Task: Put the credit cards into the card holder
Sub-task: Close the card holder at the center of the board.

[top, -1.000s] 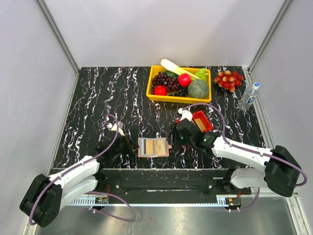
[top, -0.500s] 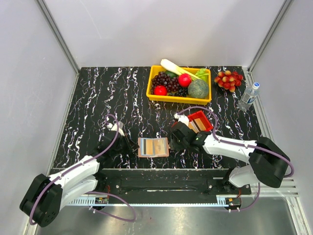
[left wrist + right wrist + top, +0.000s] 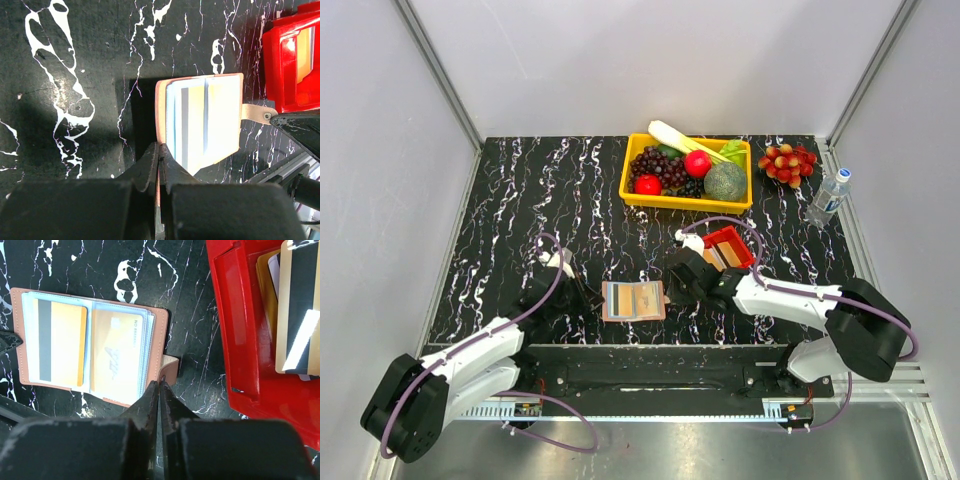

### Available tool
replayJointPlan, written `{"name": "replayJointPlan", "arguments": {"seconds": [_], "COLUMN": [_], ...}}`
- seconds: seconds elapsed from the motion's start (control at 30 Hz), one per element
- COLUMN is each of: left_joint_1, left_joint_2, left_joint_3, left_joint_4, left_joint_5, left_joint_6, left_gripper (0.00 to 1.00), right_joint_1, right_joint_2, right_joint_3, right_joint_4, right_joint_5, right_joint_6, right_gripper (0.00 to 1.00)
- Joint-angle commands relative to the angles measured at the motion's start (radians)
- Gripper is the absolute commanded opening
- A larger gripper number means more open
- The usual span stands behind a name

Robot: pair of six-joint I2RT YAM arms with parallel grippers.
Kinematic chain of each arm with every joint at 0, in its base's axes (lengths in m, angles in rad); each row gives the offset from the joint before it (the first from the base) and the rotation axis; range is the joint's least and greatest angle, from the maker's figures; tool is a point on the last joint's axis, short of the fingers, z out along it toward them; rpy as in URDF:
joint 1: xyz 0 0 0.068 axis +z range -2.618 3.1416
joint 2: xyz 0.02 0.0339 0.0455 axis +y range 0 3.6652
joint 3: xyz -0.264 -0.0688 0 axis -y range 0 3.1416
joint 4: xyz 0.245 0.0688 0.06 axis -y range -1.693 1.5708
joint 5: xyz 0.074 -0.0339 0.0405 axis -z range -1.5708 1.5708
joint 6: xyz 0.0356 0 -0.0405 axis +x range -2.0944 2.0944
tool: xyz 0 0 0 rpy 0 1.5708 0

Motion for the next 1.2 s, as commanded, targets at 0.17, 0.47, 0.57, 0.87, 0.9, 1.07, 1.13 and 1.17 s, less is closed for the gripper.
{"name": "replayJointPlan", "arguments": {"seconds": [0.17,0.47,0.57,0.87,0.9,1.07,1.13,1.17], "left_joint_1": [-0.003,-0.009,-0.026,-0.147,-0.162,-0.213,-0.218,-0.219], "left_joint_2": [-0.018,0.008,0.026,0.25,0.282,0.408,0.432,0.446], "left_joint_3": [0.042,0.1,0.111,0.166,0.174,0.202,0.202,0.203], "left_joint_4": [0.046,0.177,0.217,0.354,0.381,0.444,0.446,0.445], "left_joint_5": [0.034,0.204,0.227,0.246,0.249,0.202,0.174,0.171], "left_joint_6": [0.01,-0.018,-0.028,-0.041,-0.05,-0.091,-0.104,-0.102], "left_gripper": [0.0,0.07,0.14,0.21,0.21,0.21,0.22,0.22], "right_joint_1": [-0.007,-0.01,-0.011,-0.014,-0.016,-0.016,-0.016,-0.016], "right_joint_2": [0.009,0.023,0.028,0.002,-0.011,-0.124,-0.164,-0.178], "right_joint_3": [-0.001,-0.024,-0.031,-0.056,-0.065,-0.117,-0.139,-0.143], "right_joint_4": [0.029,0.075,0.086,0.1,0.101,0.101,0.109,0.112], "right_joint_5": [0.013,-0.022,-0.027,-0.01,0.004,0.123,0.148,0.147], "right_joint_6": [0.008,0.02,0.025,0.046,0.054,0.089,0.083,0.08], "right_gripper": [0.0,0.0,0.0,0.0,0.0,0.0,0.0,0.0]}}
